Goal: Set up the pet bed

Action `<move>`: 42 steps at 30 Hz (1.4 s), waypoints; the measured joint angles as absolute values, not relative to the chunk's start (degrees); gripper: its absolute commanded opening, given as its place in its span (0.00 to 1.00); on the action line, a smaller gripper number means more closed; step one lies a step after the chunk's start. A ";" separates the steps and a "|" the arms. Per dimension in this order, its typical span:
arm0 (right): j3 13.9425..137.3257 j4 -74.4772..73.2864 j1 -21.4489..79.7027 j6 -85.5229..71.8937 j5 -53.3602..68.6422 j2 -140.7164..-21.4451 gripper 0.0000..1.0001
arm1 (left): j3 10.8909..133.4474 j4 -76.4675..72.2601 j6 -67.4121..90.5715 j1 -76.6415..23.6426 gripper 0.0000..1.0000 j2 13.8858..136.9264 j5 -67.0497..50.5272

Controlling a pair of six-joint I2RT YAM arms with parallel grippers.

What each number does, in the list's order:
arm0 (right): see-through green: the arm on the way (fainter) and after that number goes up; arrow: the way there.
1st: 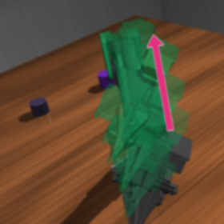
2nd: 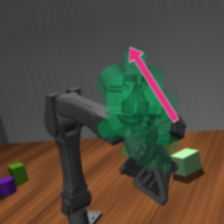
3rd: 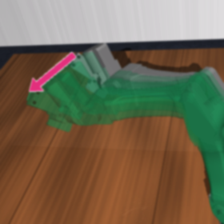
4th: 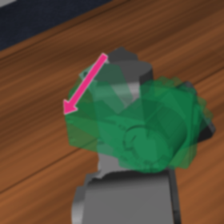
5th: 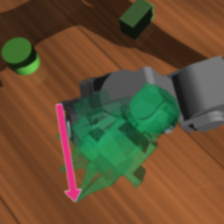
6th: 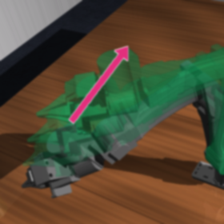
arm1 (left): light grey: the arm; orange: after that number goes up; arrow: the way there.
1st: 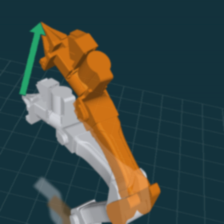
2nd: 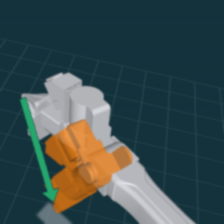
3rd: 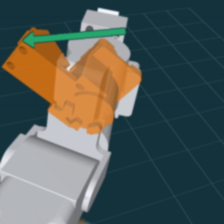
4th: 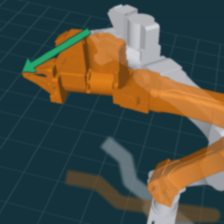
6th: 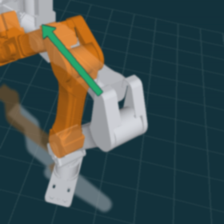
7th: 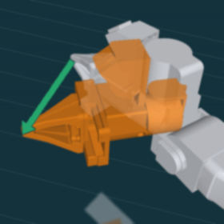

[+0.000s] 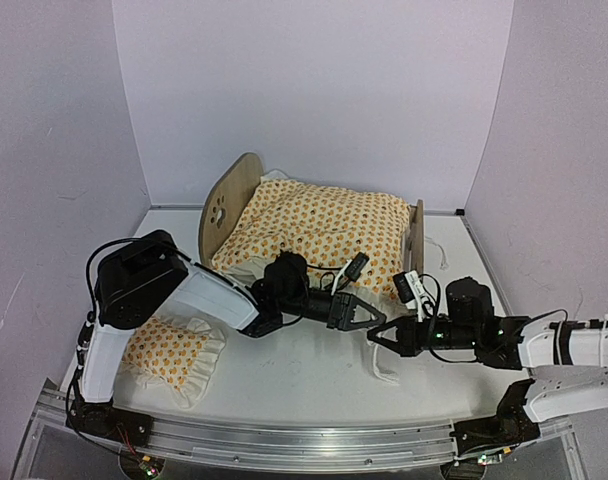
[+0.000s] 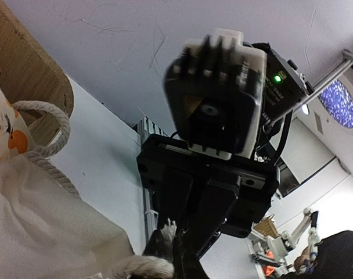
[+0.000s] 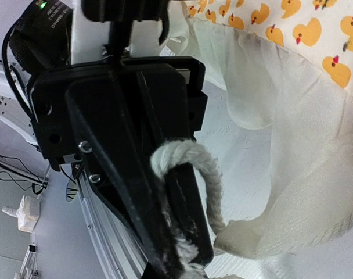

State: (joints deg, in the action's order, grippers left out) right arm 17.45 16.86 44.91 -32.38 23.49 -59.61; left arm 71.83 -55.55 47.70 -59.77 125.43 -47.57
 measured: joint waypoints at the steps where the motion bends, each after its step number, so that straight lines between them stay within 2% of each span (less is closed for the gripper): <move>1: 17.45 16.34 44.93 -34.09 23.49 -59.37 0.00 | 71.57 -55.77 46.96 -59.79 0.31 125.40 -47.57; 3: 17.50 14.31 44.91 -37.08 23.35 -58.54 0.00 | 69.17 -56.27 43.90 -59.79 0.42 124.46 -46.76; 5: 17.52 12.36 44.91 -41.08 23.57 -57.45 0.00 | 63.64 -56.49 38.30 -59.79 0.48 121.91 -44.51; 7: 17.67 10.46 44.84 -44.38 23.83 -56.21 0.00 | 56.51 -56.49 31.24 -59.94 0.61 118.43 -41.67; 9: 18.28 8.45 44.69 -46.70 24.34 -54.96 0.00 | 51.35 -57.04 24.47 -60.23 0.62 116.14 -38.48; 15: 22.13 5.02 44.66 -49.36 25.63 -53.25 0.00 | 49.89 -59.31 9.61 -63.51 0.47 117.69 -31.97; 21: 23.29 3.88 44.66 -49.60 26.11 -53.23 0.00 | 54.92 -61.47 0.19 -66.74 0.44 121.16 -26.13; 29: 23.46 3.22 44.66 -49.63 26.83 -53.34 0.00 | 58.39 -62.72 -4.58 -67.57 0.35 122.85 -19.79; 37: 23.64 3.03 44.66 -50.15 27.14 -53.34 0.00 | 59.88 -63.22 -4.69 -67.68 0.03 123.00 -20.23; 38: 23.68 2.72 44.66 -50.26 27.07 -53.34 0.00 | 59.90 -63.31 -4.56 -67.75 0.01 123.00 -20.73; 42: 25.54 -1.48 44.66 -50.04 26.09 -53.34 0.02 | 59.88 -63.31 -3.95 -68.25 0.00 123.00 -23.14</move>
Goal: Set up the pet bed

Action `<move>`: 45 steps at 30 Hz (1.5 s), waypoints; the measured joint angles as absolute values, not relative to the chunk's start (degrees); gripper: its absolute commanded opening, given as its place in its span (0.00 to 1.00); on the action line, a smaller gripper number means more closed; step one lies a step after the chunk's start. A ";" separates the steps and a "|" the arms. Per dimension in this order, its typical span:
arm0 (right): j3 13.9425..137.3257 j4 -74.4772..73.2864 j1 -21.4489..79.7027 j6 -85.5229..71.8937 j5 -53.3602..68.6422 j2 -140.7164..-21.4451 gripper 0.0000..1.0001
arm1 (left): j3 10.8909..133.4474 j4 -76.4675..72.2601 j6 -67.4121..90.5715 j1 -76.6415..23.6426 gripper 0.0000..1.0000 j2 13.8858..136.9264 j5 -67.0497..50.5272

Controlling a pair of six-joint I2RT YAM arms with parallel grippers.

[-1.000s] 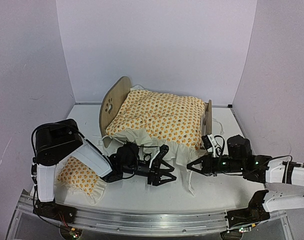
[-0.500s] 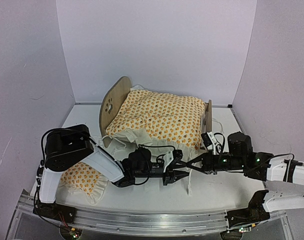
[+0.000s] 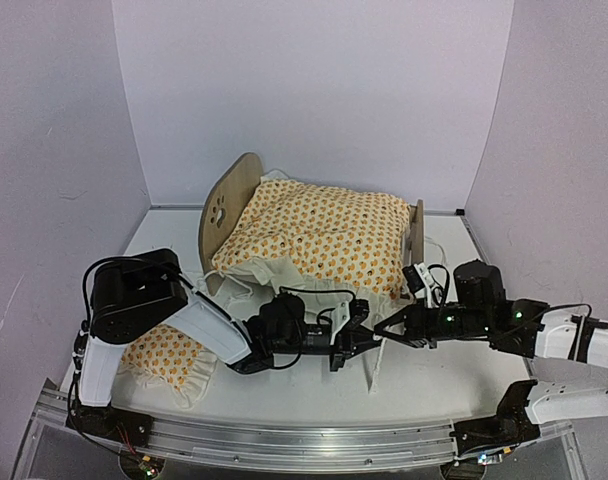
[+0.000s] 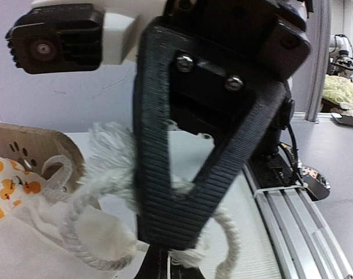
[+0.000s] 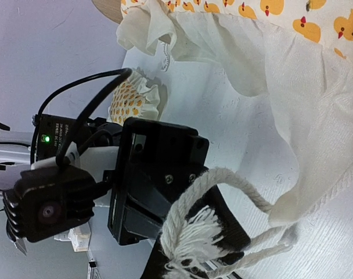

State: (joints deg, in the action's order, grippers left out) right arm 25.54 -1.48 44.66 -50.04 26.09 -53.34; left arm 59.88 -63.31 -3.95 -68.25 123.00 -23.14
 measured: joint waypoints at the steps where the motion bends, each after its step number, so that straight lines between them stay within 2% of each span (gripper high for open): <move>1: 26.46 -3.07 44.66 -49.69 25.63 -53.34 0.04 | 59.88 -63.33 -3.57 -68.42 0.00 123.00 -24.05; 8: 40.45 -23.53 44.66 -43.88 19.16 -54.54 0.18 | 58.02 -64.62 -1.43 -69.06 0.00 122.08 -26.87; 11: 44.95 -28.69 44.66 -41.41 17.74 -54.57 0.18 | 56.84 -64.55 -1.32 -69.10 0.00 121.67 -27.00; 12: 45.74 -29.74 44.66 -40.75 17.47 -54.59 0.17 | 56.45 -64.53 -1.28 -69.12 0.00 121.67 -27.05; 14: 47.37 -32.71 44.66 -39.11 16.38 -54.78 0.00 | 55.70 -64.45 -1.19 -69.10 0.00 121.60 -27.07; 17: 49.78 -36.29 44.66 -36.64 14.85 -56.21 0.01 | 54.50 -63.99 -1.15 -69.10 0.00 120.75 -27.11; 19: 50.89 -37.23 44.66 -35.40 14.31 -57.56 0.21 | 53.95 -64.01 -1.15 -69.10 0.00 120.07 -27.09; 23: 50.96 -38.85 44.66 -34.00 14.39 -59.90 0.34 | 53.89 -64.07 -0.71 -69.10 0.00 119.52 -26.94; 26: 48.05 -38.35 44.80 -34.35 16.19 -61.45 0.50 | 53.89 -64.05 0.10 -69.10 0.00 119.52 -26.83; 28: 41.82 -35.38 45.25 -35.05 17.80 -61.17 0.59 | 53.89 -64.05 0.23 -69.10 0.00 119.52 -26.81; 30: 35.53 -32.14 45.65 -36.51 19.00 -60.71 0.63 | 53.87 -64.05 0.30 -69.10 0.00 119.52 -26.81; 35: 24.71 -19.14 46.17 -38.41 19.90 -63.72 0.65 | 53.80 -64.03 0.56 -69.10 0.00 119.46 -26.81; 37: 22.24 -12.97 46.54 -38.50 19.27 -66.43 0.60 | 53.36 -63.99 0.75 -69.08 0.00 119.02 -26.81; 38: 21.50 -11.00 46.70 -38.44 19.00 -67.07 0.51 | 53.12 -64.03 0.97 -69.08 0.00 118.72 -26.81; 41: 20.34 -5.41 46.96 -38.15 17.96 -66.83 0.01 | 52.64 -63.96 1.39 -69.06 0.00 117.64 -26.81; 45: 23.27 -9.06 47.07 -38.61 13.47 -61.65 0.00 | 51.62 -63.55 1.61 -69.06 0.00 115.59 -26.92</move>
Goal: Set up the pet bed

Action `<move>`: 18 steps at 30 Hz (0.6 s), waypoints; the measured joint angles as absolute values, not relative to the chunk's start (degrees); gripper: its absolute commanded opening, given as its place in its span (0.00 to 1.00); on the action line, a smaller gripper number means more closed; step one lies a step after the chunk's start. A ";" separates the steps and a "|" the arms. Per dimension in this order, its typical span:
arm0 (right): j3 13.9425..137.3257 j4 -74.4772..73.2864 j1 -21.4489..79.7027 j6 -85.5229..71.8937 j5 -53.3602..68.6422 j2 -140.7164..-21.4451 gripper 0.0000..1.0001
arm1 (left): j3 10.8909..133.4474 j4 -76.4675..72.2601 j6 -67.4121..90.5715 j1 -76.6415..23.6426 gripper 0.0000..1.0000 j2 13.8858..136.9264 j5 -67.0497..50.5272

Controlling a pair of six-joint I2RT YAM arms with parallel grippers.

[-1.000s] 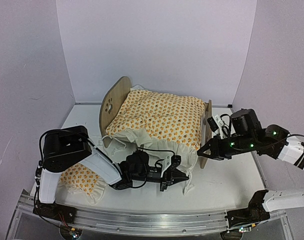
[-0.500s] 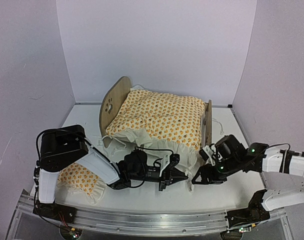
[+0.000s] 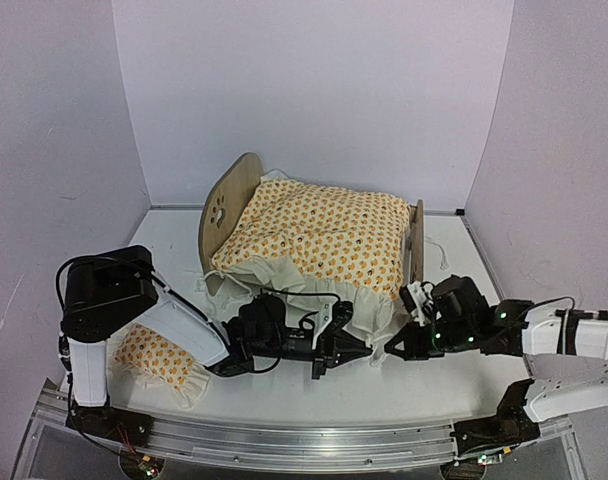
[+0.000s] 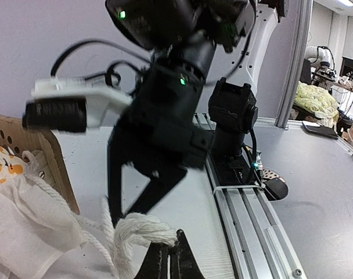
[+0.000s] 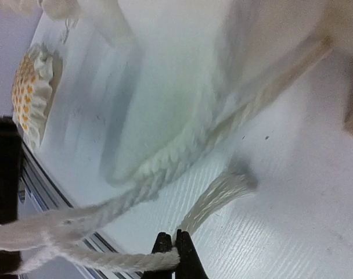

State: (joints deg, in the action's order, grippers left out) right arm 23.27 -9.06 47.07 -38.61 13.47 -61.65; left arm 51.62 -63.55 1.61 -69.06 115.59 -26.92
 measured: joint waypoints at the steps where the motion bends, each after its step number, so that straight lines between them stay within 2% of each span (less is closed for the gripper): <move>1: 25.67 -12.56 47.07 -38.79 11.40 -60.12 0.00 | 51.24 -63.20 1.65 -69.06 0.00 114.91 -27.05; 10: 52.25 -35.88 47.05 -36.82 -4.47 -56.66 0.00 | 49.63 -55.48 1.93 -69.06 0.00 104.20 -32.75; 18: 60.42 -41.25 42.17 -29.19 -14.46 -66.02 0.00 | 49.71 -50.28 2.24 -69.91 0.00 101.08 -38.92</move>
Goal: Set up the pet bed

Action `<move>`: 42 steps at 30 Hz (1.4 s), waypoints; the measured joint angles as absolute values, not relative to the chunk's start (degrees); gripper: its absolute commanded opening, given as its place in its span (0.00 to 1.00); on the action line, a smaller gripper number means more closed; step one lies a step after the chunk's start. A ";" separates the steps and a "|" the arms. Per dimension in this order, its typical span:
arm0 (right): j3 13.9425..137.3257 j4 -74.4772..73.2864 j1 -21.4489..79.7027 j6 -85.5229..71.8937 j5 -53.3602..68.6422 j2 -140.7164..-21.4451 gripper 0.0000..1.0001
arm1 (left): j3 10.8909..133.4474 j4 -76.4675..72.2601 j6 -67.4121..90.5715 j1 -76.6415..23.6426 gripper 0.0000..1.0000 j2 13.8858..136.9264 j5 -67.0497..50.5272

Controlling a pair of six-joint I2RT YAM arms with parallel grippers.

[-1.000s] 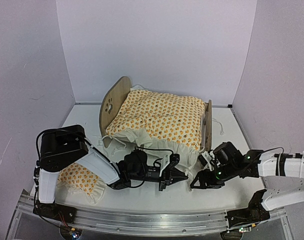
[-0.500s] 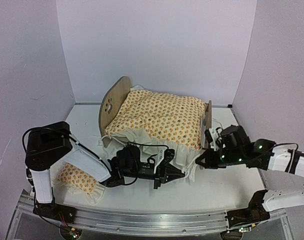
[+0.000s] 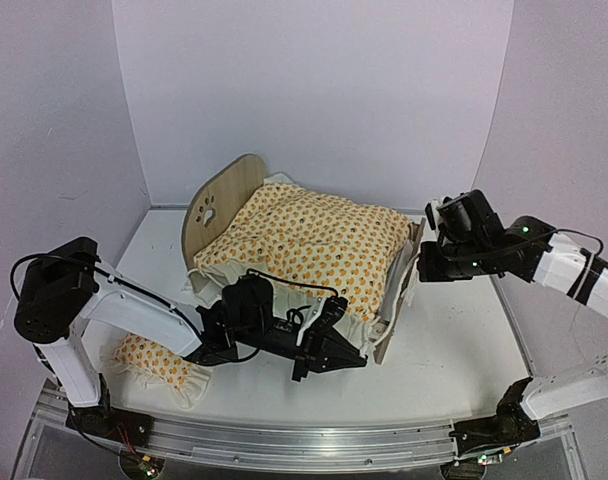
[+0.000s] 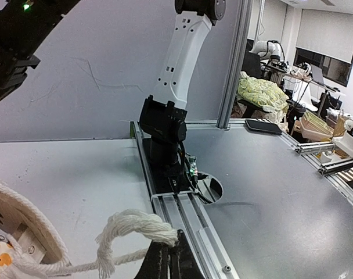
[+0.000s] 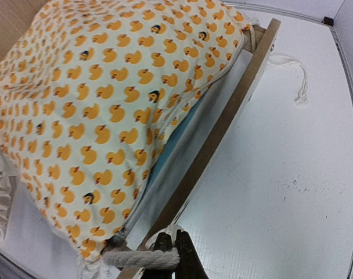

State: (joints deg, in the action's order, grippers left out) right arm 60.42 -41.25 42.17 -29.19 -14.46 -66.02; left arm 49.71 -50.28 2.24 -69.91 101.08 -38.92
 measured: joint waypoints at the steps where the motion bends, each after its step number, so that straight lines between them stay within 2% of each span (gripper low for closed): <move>1: 60.05 -40.93 40.75 -28.53 -14.11 -67.40 0.00 | 49.74 -49.84 2.57 -69.95 0.00 101.08 -39.00; 14: 52.27 -29.45 35.18 -26.17 -9.72 -81.52 0.00 | 50.33 -47.18 5.28 -69.95 0.00 100.75 -43.31; 19: 48.69 -22.09 32.34 -26.89 -8.27 -85.58 0.00 | 47.05 -45.04 6.07 -69.78 0.00 96.03 -42.92; 24: 48.77 -14.41 31.00 -27.09 -4.47 -89.14 0.00 | 45.45 -42.19 6.59 -69.23 0.00 91.59 -41.82; 29: 50.57 -10.26 28.86 -25.47 -6.04 -95.42 0.00 | 44.27 -41.36 6.00 -69.36 0.00 89.52 -41.34; 36: 57.76 -15.88 25.36 -21.82 -4.86 -98.21 0.00 | 44.27 -40.40 3.01 -69.56 0.00 91.22 -38.35; 42: 58.52 -24.60 25.45 -19.44 4.75 -91.13 0.00 | 44.27 -39.35 1.23 -68.75 0.00 92.12 -36.03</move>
